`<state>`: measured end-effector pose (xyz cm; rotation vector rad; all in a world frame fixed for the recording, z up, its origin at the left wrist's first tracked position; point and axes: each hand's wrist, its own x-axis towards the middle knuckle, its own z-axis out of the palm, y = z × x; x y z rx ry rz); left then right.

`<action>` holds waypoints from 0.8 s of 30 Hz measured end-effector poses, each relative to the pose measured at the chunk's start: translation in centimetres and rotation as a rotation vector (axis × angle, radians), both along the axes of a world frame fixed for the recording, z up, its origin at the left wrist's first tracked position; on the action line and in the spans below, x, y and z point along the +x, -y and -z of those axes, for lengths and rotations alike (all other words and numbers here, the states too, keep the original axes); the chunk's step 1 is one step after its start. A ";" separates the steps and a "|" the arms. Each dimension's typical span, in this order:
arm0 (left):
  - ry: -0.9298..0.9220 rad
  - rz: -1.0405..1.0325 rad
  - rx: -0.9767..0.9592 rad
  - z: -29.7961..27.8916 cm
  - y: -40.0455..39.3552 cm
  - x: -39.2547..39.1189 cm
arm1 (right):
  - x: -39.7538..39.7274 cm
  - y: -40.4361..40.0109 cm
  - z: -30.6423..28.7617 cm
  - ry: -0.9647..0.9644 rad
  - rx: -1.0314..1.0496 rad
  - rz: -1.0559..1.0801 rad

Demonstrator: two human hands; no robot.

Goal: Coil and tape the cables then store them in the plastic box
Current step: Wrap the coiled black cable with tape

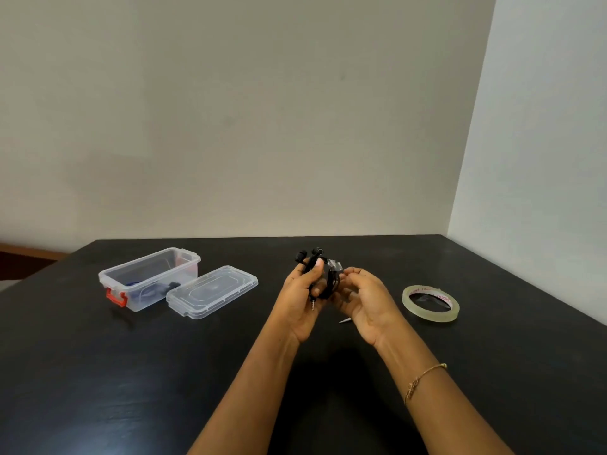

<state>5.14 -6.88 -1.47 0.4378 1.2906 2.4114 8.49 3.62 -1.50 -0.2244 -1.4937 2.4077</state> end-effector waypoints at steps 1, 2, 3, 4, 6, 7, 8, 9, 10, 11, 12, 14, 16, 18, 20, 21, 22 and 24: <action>0.012 -0.020 0.016 -0.1 0.1 -0.1 | 0.0 0.2 -0.2 -0.016 -0.044 0.032; 0.024 -0.042 0.028 -0.1 0.2 -0.2 | 0.1 0.4 -0.3 -0.046 -0.053 0.060; 0.033 -0.065 0.030 -0.2 0.3 -0.3 | 0.1 0.8 -0.3 -0.079 -0.010 0.092; 0.041 -0.087 0.027 -0.2 0.5 -0.3 | 0.1 1.3 -0.4 -0.111 0.074 0.129; 0.062 -0.116 0.024 -0.2 0.7 -0.5 | 0.1 2.3 0.0 -0.180 0.345 0.258; 0.074 -0.127 0.026 -0.1 0.8 -0.6 | 0.0 2.7 0.2 -0.242 0.536 0.367; 0.086 -0.136 0.032 -0.1 0.8 -0.6 | -0.1 3.1 0.5 -0.313 0.722 0.471; 0.094 -0.143 0.039 -0.1 0.8 -0.7 | -0.3 3.5 0.8 -0.377 0.872 0.549; 0.097 -0.146 0.045 -0.1 0.8 -0.7 | -0.5 3.9 1.3 -0.414 0.984 0.600; 0.096 -0.151 0.046 0.0 0.8 -0.6 | -0.8 4.1 1.6 -0.416 1.065 0.630; 0.093 -0.156 0.043 0.0 0.8 -0.5 | -0.9 4.2 1.8 -0.406 1.114 0.651; 0.087 -0.171 0.031 0.2 0.7 -0.2 | -1.0 4.0 2.1 -0.380 1.127 0.659; 0.083 -0.177 0.006 0.3 0.6 -0.2 | -1.1 4.0 2.1 -0.344 1.043 0.632; 0.081 -0.178 -0.016 0.5 0.6 -0.3 | -1.0 4.2 1.8 -0.257 0.895 0.567; 0.091 -0.170 -0.030 0.5 1.0 -0.4 | -1.0 4.7 1.3 -0.143 0.746 0.476; 0.100 -0.165 -0.027 0.5 1.3 -0.4 | -1.0 5.0 1.1 -0.101 0.686 0.434; 0.113 -0.162 -0.014 0.5 1.6 -0.5 | -1.1 5.2 0.9 -0.075 0.642 0.399; 0.121 -0.179 0.005 0.1 2.9 -1.0 | -1.6 6.4 0.2 -0.061 0.586 0.343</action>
